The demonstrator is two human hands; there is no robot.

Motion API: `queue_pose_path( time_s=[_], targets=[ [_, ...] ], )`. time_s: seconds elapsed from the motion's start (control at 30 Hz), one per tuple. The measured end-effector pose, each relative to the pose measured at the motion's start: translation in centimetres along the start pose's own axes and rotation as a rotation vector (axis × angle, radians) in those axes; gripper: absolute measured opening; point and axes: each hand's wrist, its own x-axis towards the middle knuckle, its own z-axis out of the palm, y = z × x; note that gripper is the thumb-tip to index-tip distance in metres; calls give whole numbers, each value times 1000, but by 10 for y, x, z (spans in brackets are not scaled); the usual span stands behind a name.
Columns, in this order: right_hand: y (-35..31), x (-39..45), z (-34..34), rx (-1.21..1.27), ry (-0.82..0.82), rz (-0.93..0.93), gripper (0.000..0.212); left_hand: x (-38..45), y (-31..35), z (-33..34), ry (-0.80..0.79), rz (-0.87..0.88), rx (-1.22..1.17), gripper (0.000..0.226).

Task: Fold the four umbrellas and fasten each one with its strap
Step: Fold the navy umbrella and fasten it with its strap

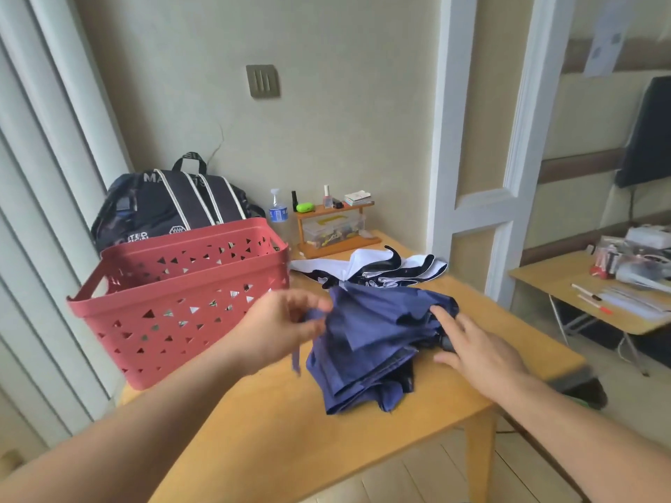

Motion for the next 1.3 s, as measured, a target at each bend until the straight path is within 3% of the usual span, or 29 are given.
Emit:
queue_pose_path(
  time_s=[0.1, 0.27, 0.4, 0.47, 0.53, 0.63, 0.67, 0.73, 0.77, 0.83, 0.9, 0.93, 1.0, 1.03, 1.17, 1.3],
  targets=[
    [9, 12, -40, 295, 131, 3, 59, 26, 42, -23, 194, 144, 91, 17],
    [18, 24, -121, 838, -49, 46, 27, 83, 129, -63, 359, 299, 514, 10],
    [16, 31, -126, 1127, -274, 40, 32, 142, 165, -66, 275, 145, 254, 7],
    [13, 37, -105, 1307, -365, 169, 28, 163, 166, -59, 234, 104, 144, 12],
    [16, 47, -67, 1443, -500, 422, 31, 174, 162, -47, 143, 104, 6, 36],
    [30, 58, -15, 1428, -666, 668, 54, 171, 146, -31, 103, 169, -55, 49],
    [36, 60, -4, 1462, -684, 658, 60, 164, 136, -26, 99, 194, -62, 45],
    [41, 58, 4, 1530, -646, 526, 51, 142, 111, -16, 121, 268, -17, 27],
    [43, 56, 5, 1498, -605, 437, 44, 127, 94, -11, 147, 328, 62, 16],
    [44, 57, 10, 1177, -421, 212, 34, 92, 58, 3, 182, 555, 307, 19],
    [42, 63, 15, 811, -154, 119, 24, 51, 20, 23, 37, 789, 550, 29],
    [40, 67, 18, 740, -90, 115, 20, 32, 0, 36, -83, 856, 643, 34],
    [40, 75, 24, 783, -41, 152, 13, 6, -35, 62, -301, 889, 766, 43],
    [40, 78, 26, 809, -31, 178, 14, 3, -49, 72, -329, 891, 799, 44],
    [34, 95, 31, 710, 7, 244, 16, 44, -66, 80, -31, 786, 960, 57],
    [31, 99, 39, 656, 145, 281, 14, 105, -53, 71, 304, 581, 813, 29]
  ],
)
